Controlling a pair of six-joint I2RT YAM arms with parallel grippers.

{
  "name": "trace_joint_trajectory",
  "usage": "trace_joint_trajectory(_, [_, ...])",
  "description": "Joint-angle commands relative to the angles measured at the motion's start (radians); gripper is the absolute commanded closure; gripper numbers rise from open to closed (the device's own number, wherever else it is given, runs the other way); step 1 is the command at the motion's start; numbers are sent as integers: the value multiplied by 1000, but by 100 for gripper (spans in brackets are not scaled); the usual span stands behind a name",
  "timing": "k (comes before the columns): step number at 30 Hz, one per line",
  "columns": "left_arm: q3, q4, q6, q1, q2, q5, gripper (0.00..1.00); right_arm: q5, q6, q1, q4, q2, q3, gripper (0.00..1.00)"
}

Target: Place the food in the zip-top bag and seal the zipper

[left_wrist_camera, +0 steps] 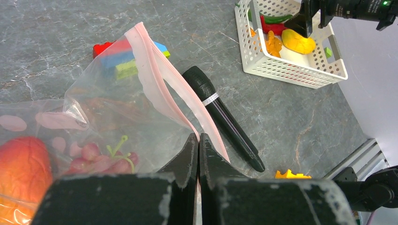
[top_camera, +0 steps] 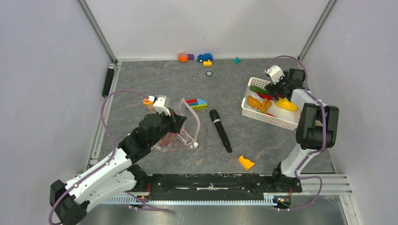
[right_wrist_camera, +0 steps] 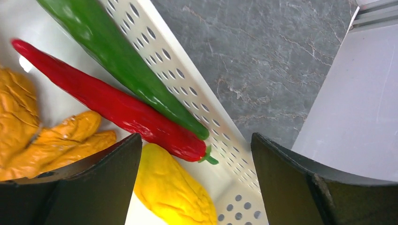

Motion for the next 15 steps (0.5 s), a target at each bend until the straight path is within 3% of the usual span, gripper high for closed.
trace_joint_trajectory(1, [10,17,45,-3,4,-27,98,56,-135,-10,-189,59,41,11])
trace_joint_trajectory(7, [13,18,49,-3,20,-27,98,75,-151,-12,-254,93,86,20])
trace_joint_trajectory(15, [15,19,51,-3,25,-33,98,89,-111,-11,2,-131,-43,12])
